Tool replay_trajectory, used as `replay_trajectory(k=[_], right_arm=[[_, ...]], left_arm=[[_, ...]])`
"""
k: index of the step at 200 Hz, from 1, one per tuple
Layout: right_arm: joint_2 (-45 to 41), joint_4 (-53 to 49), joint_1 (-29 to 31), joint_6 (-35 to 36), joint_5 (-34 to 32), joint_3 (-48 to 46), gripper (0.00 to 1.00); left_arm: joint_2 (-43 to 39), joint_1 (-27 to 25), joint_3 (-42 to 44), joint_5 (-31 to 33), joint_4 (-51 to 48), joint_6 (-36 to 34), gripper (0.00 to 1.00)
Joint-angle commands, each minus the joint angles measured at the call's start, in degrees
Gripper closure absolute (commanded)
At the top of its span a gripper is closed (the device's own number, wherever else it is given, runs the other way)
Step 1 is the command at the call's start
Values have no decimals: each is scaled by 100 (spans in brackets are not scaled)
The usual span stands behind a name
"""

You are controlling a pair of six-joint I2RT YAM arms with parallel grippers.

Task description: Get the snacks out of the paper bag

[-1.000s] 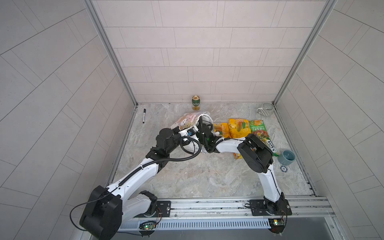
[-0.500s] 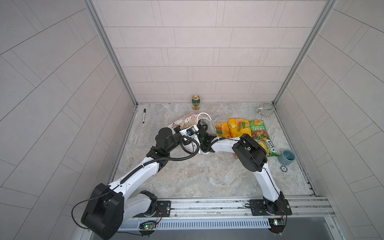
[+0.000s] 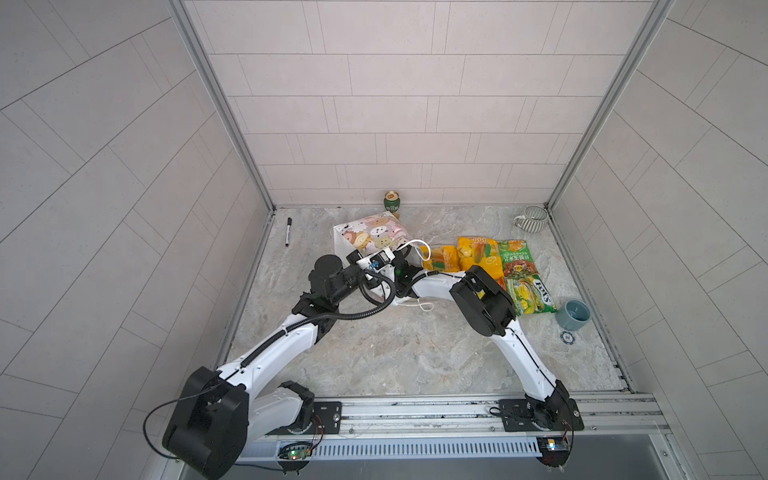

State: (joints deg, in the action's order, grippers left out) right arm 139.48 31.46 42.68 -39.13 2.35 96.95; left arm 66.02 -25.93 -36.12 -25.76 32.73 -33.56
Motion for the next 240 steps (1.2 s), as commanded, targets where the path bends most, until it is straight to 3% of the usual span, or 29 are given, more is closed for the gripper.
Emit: replay_trajectory(k=[1,28,77,155,240], right_arm=[[221,210,-108,-339,97,259,73],[-88,361,-134,-215,118,-102,84],[-816,701,-119,-37,144,-1045,94],[-1813,1089,-53,10,84,-2217,100],[-2943,1008,-46,11,-75,-3270,100]], left_arm=[[-93,-254,60,-735,604,194,100],[-11,-228,173,-287,547,-23,100],[259,-141,442,287,717,-383,100],[359,-28,711,804,727,-860,100],[232,51,781,912,692,-960,100]])
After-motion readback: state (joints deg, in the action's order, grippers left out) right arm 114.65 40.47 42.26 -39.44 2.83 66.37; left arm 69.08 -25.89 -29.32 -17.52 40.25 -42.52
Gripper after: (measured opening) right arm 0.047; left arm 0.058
